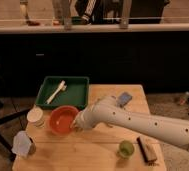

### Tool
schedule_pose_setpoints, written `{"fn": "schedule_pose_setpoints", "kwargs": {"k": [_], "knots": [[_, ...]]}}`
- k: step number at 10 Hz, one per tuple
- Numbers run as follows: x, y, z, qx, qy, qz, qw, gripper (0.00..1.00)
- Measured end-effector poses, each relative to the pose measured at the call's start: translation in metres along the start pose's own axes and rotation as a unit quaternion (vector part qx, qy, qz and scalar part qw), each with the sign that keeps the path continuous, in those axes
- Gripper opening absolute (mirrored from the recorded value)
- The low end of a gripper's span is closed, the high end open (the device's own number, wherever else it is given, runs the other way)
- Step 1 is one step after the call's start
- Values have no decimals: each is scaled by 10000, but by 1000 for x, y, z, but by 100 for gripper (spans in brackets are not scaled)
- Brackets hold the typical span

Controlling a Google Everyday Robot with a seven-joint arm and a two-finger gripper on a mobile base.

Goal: Stack bowls into tray

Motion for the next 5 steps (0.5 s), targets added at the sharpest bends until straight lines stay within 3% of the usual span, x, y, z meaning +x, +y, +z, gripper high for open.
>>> {"fn": "schedule_pose_setpoints", "kwargs": {"k": [2,5], "knots": [[27,-8,-3,-56,-115,-104,9999,0],[36,-10,-5,-75,-155,-142,9998,0]]}}
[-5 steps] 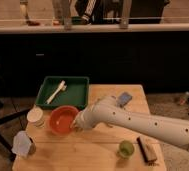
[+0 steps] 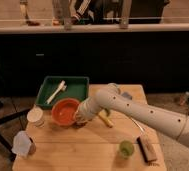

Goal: Stack bowls into tray

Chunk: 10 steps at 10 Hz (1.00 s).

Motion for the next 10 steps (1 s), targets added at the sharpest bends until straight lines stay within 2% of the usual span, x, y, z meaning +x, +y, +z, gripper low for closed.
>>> {"fn": "schedule_pose_setpoints", "kwargs": {"k": [7,10], "knots": [[1,0,0,-22,22,-25,10000,0],[23,-22,-2,-64,104,-319,9994,0]]}}
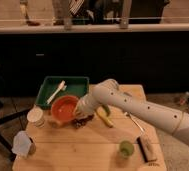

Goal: Stack bowls into tray

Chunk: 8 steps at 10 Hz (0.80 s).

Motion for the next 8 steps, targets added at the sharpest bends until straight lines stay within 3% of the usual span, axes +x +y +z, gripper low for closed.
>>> {"fn": "schedule_pose_setpoints", "kwargs": {"k": [3,8], "knots": [[19,-19,-4,-17,60,-299,9995,0],[43,-31,-5,-76,-7,-556,9984,0]]}}
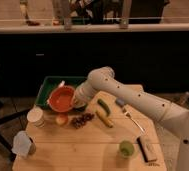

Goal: Stack bowls into tray

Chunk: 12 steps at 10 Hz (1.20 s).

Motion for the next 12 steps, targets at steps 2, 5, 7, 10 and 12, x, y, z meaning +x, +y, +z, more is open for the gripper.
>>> {"fn": "schedule_pose_setpoints", "kwargs": {"k": [2,5,7,10,12], "knots": [[15,2,-1,2,4,22,10000,0],[39,6,-4,71,74,103,9999,0],[56,4,-2,142,88,143,9998,0],[76,6,-1,284,243,260,9990,0],[88,6,6,331,298,337,9984,0]]}}
